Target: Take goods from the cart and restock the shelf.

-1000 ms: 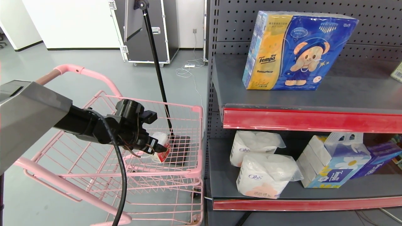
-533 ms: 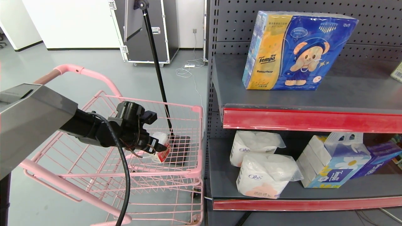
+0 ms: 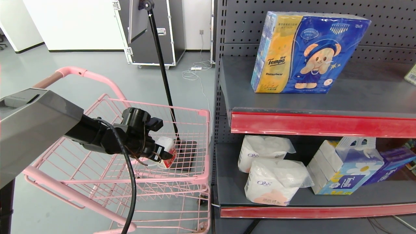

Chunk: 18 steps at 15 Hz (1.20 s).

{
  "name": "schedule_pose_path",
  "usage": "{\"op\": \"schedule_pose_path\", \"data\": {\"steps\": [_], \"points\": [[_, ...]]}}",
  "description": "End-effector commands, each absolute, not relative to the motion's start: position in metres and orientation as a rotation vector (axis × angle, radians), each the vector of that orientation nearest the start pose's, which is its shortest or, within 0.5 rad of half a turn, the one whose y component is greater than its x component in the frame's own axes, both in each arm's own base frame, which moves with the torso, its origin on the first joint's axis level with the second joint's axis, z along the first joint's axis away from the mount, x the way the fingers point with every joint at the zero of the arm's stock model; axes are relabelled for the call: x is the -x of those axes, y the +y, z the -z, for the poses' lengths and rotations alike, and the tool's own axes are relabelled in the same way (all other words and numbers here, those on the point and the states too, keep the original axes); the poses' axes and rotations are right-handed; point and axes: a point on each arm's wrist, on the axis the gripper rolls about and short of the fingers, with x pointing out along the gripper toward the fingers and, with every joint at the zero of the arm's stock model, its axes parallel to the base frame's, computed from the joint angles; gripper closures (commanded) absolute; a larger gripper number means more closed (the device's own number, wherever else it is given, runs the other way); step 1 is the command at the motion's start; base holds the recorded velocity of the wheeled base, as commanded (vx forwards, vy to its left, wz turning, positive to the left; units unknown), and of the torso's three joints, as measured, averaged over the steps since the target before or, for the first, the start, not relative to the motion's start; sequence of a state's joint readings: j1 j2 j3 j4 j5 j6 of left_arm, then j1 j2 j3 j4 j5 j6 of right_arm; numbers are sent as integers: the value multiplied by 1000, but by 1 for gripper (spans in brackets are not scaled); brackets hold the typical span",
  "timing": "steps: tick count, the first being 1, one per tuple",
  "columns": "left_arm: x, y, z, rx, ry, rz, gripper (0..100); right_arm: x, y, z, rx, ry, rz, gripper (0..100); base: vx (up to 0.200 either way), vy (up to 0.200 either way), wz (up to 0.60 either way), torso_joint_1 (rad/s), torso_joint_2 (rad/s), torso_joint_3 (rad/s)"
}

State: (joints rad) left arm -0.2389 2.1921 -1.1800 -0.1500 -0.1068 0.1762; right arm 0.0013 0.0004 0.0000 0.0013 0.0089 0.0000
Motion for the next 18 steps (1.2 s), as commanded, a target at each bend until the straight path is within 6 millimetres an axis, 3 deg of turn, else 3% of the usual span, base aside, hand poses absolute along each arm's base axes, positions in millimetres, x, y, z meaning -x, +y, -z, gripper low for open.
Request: {"op": "schedule_pose_path", "data": {"steps": [1,2,6,9,12,13,16,17,18], "points": [[-387,-97,-55,-223,833,393,0,23,0,-75,0,3,-11,0,0,0,0,0,0,0],[-388,-97,-54,-222,827,389,100,23,0,-75,0,3,-11,0,0,0,0,0,0,0],[-379,-95,-52,-218,830,383,100,23,0,-75,0,3,-11,0,0,0,0,0,0,0],[-376,-89,-68,-194,797,363,100,23,0,-75,0,3,-11,0,0,0,0,0,0,0],[-373,-77,-116,-166,674,334,100,23,0,-75,0,3,-11,0,0,0,0,0,0,0],[-361,-67,-140,-155,631,318,100,23,0,-75,0,3,-11,0,0,0,0,0,0,0],[-316,-50,-195,-122,500,298,100,23,0,-75,2,2,-11,0,0,0,0,0,0,0],[-283,-38,-228,-84,403,264,100,23,0,-75,2,3,-11,0,0,0,0,0,0,0],[-257,-27,-246,-61,343,230,100,23,0,-75,0,3,-11,0,0,0,0,0,0,0]]}}
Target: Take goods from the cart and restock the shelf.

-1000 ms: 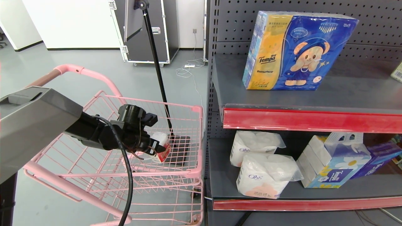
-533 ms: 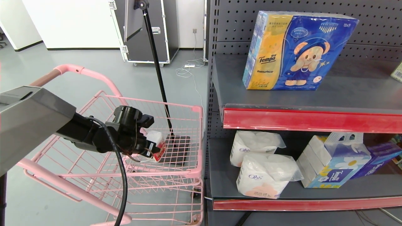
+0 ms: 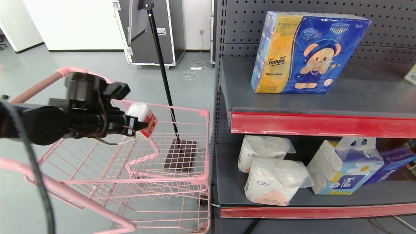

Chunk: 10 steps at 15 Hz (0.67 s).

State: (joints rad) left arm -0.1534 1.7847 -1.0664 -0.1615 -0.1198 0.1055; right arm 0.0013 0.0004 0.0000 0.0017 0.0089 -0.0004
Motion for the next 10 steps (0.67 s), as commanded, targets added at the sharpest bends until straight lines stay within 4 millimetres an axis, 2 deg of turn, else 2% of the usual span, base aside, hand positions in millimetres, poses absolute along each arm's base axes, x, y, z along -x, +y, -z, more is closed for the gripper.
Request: {"op": "schedule_pose_path", "data": {"steps": [1,2,4,6,7,8,10], "points": [[-227,-17,-259,-47,295,199,100,23,0,-75,0,2,-11,0,0,0,0,0,0,0],[-207,-12,-265,-42,268,180,100,23,0,-75,0,3,-11,0,0,0,0,0,0,0],[-126,1,-273,-37,170,102,100,23,0,-75,0,3,-9,0,0,0,0,0,0,0],[-72,1,-266,-19,115,81,100,23,0,-75,3,3,-11,0,0,0,0,0,0,0],[-47,-1,-261,-7,88,82,100,23,0,-75,5,3,-11,0,0,0,0,0,0,0],[-5,-3,-249,-7,50,94,100,23,0,-75,3,2,-11,0,0,0,0,0,0,0],[42,-5,-226,-9,28,144,100,23,0,-75,3,3,-11,0,0,0,0,0,0,0]]}}
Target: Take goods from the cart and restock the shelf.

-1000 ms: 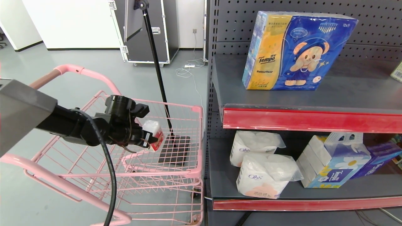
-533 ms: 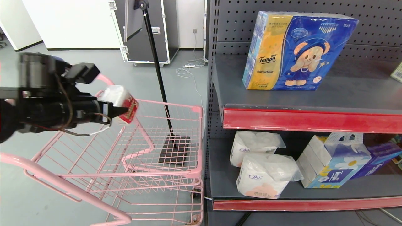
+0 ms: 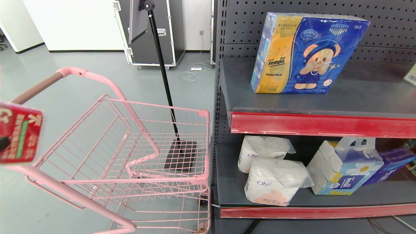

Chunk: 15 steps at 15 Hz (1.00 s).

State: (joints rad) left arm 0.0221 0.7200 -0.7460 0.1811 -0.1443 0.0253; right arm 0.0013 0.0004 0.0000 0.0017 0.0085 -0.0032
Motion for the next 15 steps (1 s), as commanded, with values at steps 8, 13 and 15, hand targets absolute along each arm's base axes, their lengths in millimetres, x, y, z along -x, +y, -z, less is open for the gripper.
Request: {"op": "schedule_pose_path", "data": {"steps": [8,13,15], "points": [[74,-3,-189,-4,-41,159,100,23,0,-75,5,3,-11,0,0,0,0,25,-87,-68],[69,-3,-192,-4,-17,161,100,23,0,-75,5,3,-11,0,0,0,0,144,-488,-348],[68,-3,-192,-6,-16,161,100,23,0,-76,5,2,-11,0,0,0,0,188,-557,-374]]}}
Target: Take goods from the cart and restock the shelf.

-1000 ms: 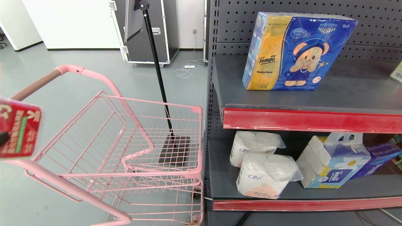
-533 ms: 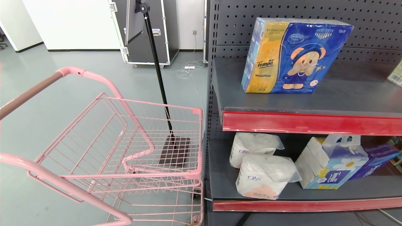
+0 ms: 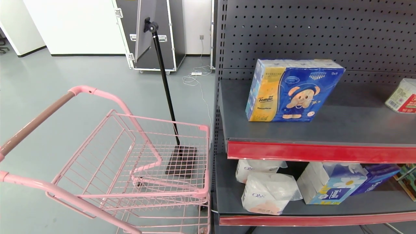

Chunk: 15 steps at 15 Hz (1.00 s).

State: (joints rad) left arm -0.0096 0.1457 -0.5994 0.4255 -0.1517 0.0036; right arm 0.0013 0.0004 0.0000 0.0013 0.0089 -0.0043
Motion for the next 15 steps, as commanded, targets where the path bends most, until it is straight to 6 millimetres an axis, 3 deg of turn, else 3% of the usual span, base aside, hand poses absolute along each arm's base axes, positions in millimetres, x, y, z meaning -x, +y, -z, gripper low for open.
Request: {"op": "schedule_pose_path", "data": {"steps": [1,7,15], "points": [[69,-3,-193,-6,-19,161,100,23,0,-75,5,3,-11,0,0,0,0,198,-554,-373],[69,-3,-197,-10,-30,159,100,23,0,-75,3,3,-11,0,0,0,0,215,-571,-359],[58,-1,-206,-106,-25,182,100,23,0,-75,2,3,-11,0,0,0,0,156,-387,-227]]}}
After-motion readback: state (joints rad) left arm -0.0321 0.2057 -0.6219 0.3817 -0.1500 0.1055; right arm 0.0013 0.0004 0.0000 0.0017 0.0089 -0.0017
